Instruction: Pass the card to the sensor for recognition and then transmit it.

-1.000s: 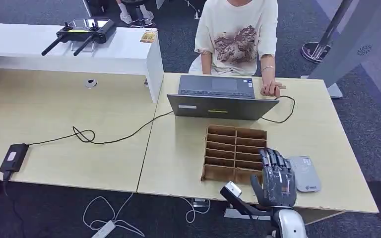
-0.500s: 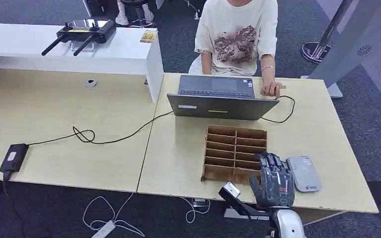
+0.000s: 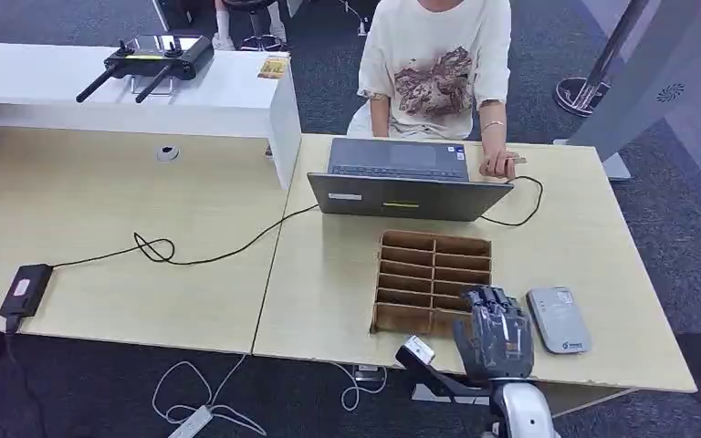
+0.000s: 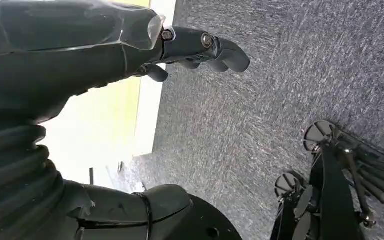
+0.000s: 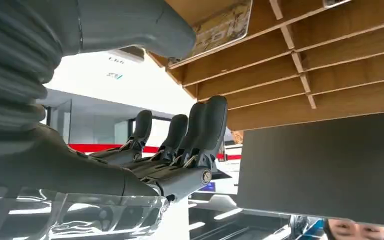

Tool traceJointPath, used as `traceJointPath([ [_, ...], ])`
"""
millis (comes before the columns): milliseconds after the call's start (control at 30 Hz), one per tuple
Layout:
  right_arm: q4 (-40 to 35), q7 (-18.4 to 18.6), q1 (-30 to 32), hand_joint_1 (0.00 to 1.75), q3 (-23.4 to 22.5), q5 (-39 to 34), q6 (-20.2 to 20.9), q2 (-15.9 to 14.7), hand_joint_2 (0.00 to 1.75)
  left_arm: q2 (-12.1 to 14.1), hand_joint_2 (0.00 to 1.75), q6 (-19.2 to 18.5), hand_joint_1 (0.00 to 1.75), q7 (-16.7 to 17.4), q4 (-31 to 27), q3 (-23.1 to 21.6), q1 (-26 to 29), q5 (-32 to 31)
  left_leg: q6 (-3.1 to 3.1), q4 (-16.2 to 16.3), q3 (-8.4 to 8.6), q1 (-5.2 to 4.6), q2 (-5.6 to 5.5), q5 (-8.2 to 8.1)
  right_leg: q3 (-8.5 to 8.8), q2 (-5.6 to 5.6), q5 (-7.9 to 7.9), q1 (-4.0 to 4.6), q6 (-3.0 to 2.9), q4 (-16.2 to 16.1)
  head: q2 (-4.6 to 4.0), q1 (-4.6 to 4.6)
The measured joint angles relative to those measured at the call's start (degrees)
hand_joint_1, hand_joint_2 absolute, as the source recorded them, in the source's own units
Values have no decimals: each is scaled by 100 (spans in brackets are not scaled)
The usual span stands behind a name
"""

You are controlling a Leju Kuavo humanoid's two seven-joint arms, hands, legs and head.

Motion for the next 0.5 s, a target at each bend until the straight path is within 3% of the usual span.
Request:
traceJointPath([
  [100, 39, 0, -8, 86, 2, -2, 2, 0, 175, 13, 175, -17, 0, 0, 0, -9, 0, -4, 0, 0, 0, 0, 0, 0, 0, 0, 0, 0, 0, 0, 0, 0],
  [233, 92, 0, -20, 86, 11, 2, 41, 0, 175, 20, 175, -22, 0, 0, 0, -13, 0, -9, 0, 0, 0, 0, 0, 0, 0, 0, 0, 0, 0, 0, 0, 0],
  [333, 135, 0, -39, 98, 22, 7, 59, 15, 175, 20, 175, -24, 0, 0, 0, -13, -1, -9, 0, 0, 0, 0, 0, 0, 0, 0, 0, 0, 0, 0, 0, 0],
  [367, 146, -4, -41, 89, 33, 7, 59, 18, 175, 22, 175, -22, 0, 0, 0, -13, -1, -7, 0, 0, 0, 0, 0, 0, 0, 0, 0, 0, 0, 0, 0, 0],
  [433, 173, -9, -46, 87, 44, 9, 59, 20, 175, 20, 175, -22, 0, 0, 0, -13, 0, -7, 0, 0, 0, 0, 0, 0, 0, 0, 0, 0, 0, 0, 0, 0],
  [500, 190, -11, -51, 70, 57, 9, 59, 24, 175, 20, 175, -22, 0, 0, 0, -13, 0, -7, 0, 0, 0, 0, 0, 0, 0, 0, 0, 0, 0, 0, 0, 0],
])
